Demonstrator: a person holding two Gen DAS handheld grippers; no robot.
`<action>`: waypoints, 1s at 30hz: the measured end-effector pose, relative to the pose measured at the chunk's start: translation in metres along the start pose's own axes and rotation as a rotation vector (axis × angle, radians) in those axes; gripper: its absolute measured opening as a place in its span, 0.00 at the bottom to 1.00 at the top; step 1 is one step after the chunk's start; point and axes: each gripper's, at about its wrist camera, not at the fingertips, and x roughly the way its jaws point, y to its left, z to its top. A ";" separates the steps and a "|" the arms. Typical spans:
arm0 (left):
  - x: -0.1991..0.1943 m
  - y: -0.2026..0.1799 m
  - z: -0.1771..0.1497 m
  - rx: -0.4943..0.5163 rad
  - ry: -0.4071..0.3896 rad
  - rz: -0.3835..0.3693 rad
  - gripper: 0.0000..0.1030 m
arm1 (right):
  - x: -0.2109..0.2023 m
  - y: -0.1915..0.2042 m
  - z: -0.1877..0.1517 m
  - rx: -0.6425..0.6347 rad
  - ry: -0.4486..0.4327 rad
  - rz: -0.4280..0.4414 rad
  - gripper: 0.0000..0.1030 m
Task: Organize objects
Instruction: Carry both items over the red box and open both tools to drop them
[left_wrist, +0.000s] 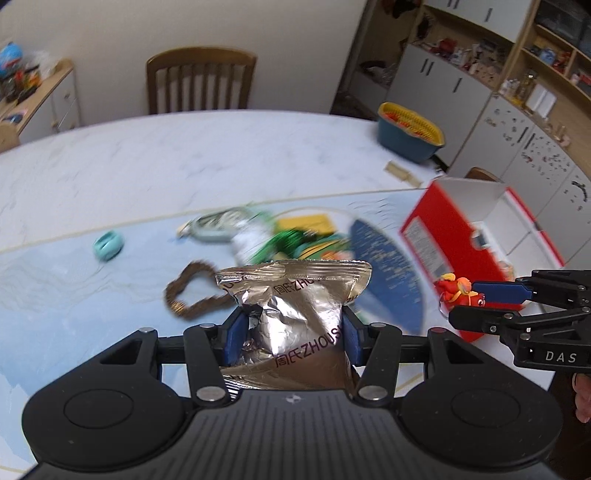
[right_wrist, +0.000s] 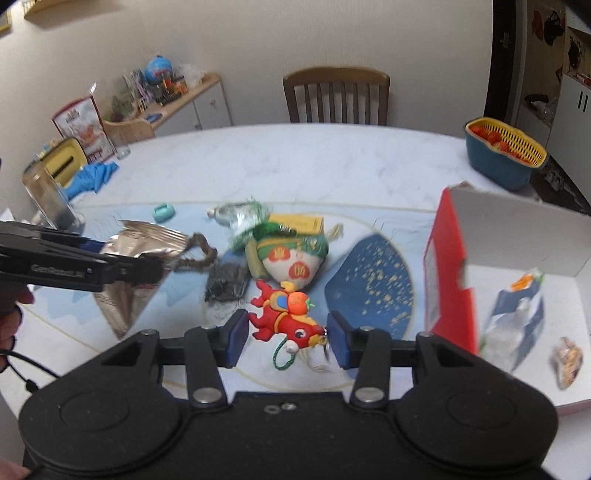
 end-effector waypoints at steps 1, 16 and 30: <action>-0.002 -0.006 0.003 0.008 -0.004 -0.010 0.50 | -0.006 -0.003 0.002 -0.002 -0.006 0.000 0.43; 0.002 -0.123 0.048 0.145 -0.051 -0.118 0.50 | -0.072 -0.088 0.013 0.009 -0.077 -0.065 0.43; 0.049 -0.228 0.074 0.235 -0.027 -0.150 0.50 | -0.089 -0.193 0.009 0.038 -0.077 -0.163 0.44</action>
